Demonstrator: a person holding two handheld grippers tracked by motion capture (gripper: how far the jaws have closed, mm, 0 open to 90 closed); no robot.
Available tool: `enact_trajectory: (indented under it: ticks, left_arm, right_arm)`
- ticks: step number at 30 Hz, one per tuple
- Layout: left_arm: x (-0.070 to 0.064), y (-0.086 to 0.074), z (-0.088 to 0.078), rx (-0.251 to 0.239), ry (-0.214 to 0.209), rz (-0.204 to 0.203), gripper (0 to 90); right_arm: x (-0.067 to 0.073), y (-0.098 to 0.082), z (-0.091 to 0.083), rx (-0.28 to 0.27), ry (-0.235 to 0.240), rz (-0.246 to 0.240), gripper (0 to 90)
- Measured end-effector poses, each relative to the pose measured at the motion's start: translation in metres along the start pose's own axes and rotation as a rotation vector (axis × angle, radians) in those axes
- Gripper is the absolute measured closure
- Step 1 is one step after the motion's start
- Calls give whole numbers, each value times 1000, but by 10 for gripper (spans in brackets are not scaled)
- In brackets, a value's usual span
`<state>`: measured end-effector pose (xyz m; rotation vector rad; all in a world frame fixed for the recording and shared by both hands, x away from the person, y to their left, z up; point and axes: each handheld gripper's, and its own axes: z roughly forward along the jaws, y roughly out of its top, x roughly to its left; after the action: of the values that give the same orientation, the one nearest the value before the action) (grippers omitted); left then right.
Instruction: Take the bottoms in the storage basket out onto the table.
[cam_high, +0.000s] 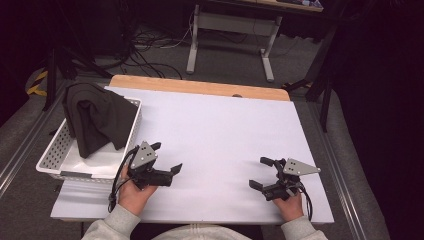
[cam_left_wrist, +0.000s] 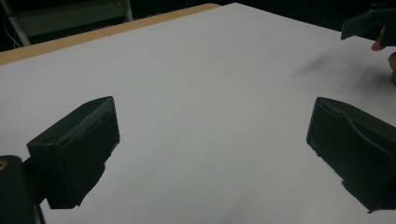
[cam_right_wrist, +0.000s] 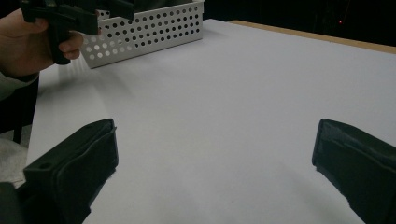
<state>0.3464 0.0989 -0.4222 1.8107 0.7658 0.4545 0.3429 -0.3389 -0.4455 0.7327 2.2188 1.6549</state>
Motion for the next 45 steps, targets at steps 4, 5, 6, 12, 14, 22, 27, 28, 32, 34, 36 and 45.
enact_trajectory:
  ticks: [4,5,6,12,14,22,27,28,32,34,36,45]
  left_arm:
    - [1,5,-4,-7,1,2,33]
    - [1,6,-5,-8,2,7,32]
    - [1,6,-5,-8,0,8,32]
    - [-1,12,-9,-9,-4,32,31]
    - [-1,14,-9,-6,-9,36,31]
    - [1,23,-14,9,0,63,25]
    - [2,26,-17,15,-4,68,24]
    - [3,27,-18,12,-5,69,24]
    - [5,31,-21,10,-3,66,23]
    - [7,33,-24,6,0,63,24]
    - [9,35,-26,5,5,60,23]
    - [18,41,-34,6,29,53,23]
  right_arm:
    - [0,0,0,1,2,0,9]
    - [0,0,0,4,3,0,9]
    - [0,0,0,4,3,0,9]
    - [0,0,1,5,4,0,9]
    - [0,0,1,5,5,0,9]
    - [0,0,1,4,5,2,9]
    - [0,0,1,6,3,0,9]
    - [0,0,1,7,3,1,9]
    - [0,-1,1,6,2,3,9]
    - [0,-1,1,6,2,3,9]
    - [0,-1,1,7,2,4,9]
    - [0,-1,1,11,4,3,9]
